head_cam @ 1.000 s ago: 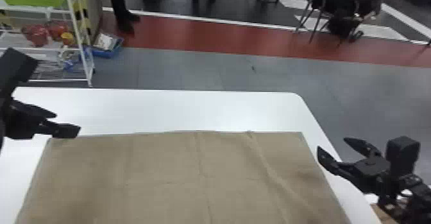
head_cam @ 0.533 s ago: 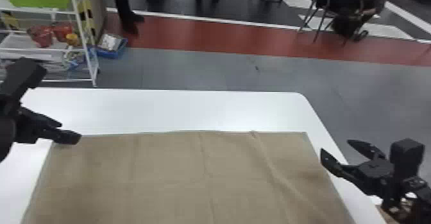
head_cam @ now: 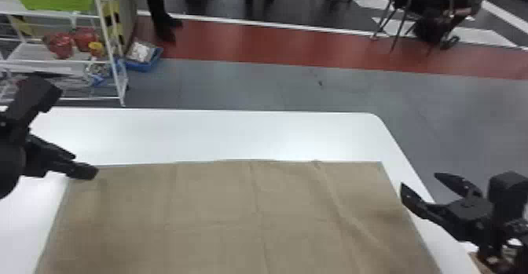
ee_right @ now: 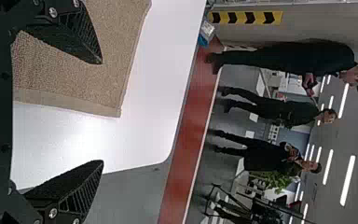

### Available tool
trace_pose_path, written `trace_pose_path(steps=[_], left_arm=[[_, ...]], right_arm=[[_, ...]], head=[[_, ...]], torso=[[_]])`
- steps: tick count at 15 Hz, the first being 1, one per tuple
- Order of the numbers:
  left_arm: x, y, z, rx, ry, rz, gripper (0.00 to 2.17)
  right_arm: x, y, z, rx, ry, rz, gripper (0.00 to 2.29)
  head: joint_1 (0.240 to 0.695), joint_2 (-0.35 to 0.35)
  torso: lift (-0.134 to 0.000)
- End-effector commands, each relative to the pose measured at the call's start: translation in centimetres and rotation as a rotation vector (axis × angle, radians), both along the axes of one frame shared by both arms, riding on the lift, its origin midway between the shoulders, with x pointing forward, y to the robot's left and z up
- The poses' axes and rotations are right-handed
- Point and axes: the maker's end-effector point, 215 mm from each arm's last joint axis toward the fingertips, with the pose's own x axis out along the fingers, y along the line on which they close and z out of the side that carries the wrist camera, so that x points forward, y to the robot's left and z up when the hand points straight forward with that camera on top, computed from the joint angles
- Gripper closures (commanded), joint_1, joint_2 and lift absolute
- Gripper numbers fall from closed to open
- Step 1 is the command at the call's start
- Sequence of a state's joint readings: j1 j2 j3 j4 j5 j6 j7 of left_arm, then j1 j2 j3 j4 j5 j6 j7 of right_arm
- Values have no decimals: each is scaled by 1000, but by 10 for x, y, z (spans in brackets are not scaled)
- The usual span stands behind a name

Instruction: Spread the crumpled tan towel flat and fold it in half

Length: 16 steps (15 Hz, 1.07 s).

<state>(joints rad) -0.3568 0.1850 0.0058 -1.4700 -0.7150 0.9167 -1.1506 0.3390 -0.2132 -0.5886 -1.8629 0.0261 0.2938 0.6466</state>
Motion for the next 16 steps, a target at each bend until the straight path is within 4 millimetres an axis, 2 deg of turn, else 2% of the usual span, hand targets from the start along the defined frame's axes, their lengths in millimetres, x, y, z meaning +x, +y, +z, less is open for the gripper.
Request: trace_pose_path(steps=[1, 7, 9, 14, 15, 16], left_arm=[[-2, 4, -1, -4, 7, 7, 394], [-6, 6, -13, 3, 31, 5, 421], [-7, 9, -16, 15, 38, 9, 515], [-6, 12, -17, 15, 43, 10, 522], [-7, 12, -17, 14, 45, 12, 549], [-7, 12, -17, 13, 45, 11, 768]], right_arm=[[0, 0, 0, 0, 0, -1, 134], [-2, 0, -3, 1, 2, -1, 134], [-2, 0, -3, 1, 2, 0, 134], [-2, 0, -6, 5, 4, -2, 134], [-1, -1, -6, 3, 4, -3, 134], [-1, -1, -6, 3, 5, -4, 134]], head=[[695, -218], [695, -213], [695, -212], [695, -206], [695, -206], [695, -206]], torso=[[-123], [-123], [-123], [-123], [-123], [-123]])
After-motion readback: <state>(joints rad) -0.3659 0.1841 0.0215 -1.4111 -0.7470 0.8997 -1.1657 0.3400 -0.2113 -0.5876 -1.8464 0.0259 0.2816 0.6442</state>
